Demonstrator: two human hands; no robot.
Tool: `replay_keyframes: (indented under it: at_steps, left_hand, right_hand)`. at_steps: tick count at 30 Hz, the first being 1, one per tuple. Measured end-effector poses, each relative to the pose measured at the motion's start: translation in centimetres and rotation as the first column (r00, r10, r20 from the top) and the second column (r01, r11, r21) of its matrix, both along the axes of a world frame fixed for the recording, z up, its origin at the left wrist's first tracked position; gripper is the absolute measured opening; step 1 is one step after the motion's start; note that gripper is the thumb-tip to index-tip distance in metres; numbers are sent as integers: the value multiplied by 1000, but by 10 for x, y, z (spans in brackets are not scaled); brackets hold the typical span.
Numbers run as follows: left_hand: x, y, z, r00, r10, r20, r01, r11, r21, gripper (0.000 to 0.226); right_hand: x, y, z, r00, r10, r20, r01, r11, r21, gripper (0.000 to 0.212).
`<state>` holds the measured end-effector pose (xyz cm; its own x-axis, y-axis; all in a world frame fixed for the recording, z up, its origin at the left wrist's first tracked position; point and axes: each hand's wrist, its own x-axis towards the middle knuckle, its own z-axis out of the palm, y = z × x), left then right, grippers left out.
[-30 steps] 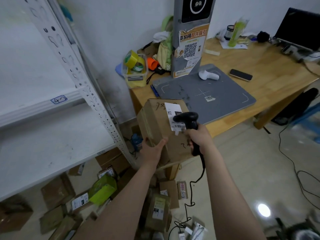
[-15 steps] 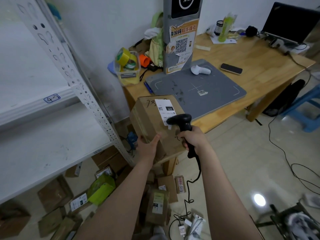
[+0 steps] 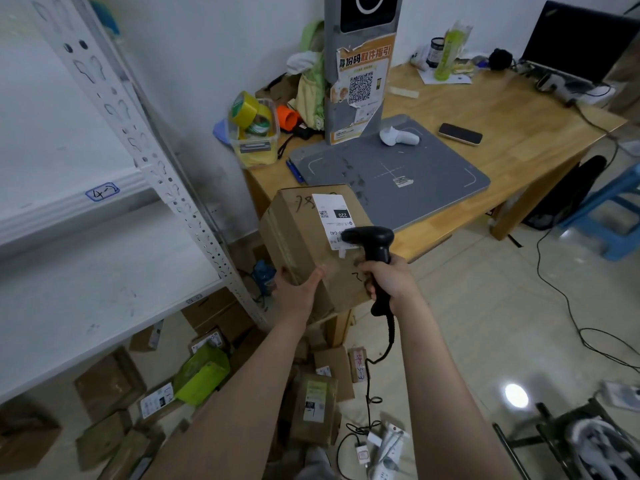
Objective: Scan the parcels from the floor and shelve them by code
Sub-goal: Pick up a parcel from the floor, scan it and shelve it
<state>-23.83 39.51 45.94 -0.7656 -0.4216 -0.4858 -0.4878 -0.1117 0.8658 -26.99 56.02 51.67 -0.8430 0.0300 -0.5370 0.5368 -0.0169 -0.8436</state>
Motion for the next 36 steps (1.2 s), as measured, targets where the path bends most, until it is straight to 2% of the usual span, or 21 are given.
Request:
replay_keyframes:
  at_steps: [4,9,13,18,20,22,26,33,36]
  left_hand:
    - [2,0,-6,999,21,-27,-21,1000,12,110]
    - [13,-1,-4,995,-74,-73,75,997,11,140]
    - [16,-1,-4,991,-105,-88,105,994,-5,136]
    - [14,-2,-8,989,-105,-100,105,994,-10,110]
    - [14,-5,-6,994,-53,-100,53,999,-1,113]
    - [14,-11,-4,996,13,-84,-12,1000,17,121]
    - [17,-30,-3,977,200,-69,-194,977,87,105]
    - [16,-67,5,929,367,-53,-362,928,93,117]
    - [10,-76,4,912,402,-75,-390,910,140,95]
  right_hand:
    - [-1,7,5,1000,19,-8,-19,1000,-15,15]
    - [2,16,3,990,118,77,-121,992,33,24]
    - [5,24,0,990,121,76,-121,993,4,23]
    - [4,28,-4,1000,-19,-7,18,997,-80,20]
    - [0,28,-5,996,-85,-22,83,994,-70,22]
    - [-7,27,-8,989,-145,-35,144,989,-19,21]
    - [-38,20,-32,982,-174,-74,182,976,120,25]
    - [-93,-3,-71,995,73,-75,-34,903,428,26]
    - [-112,-13,-77,978,203,-47,-146,828,541,31]
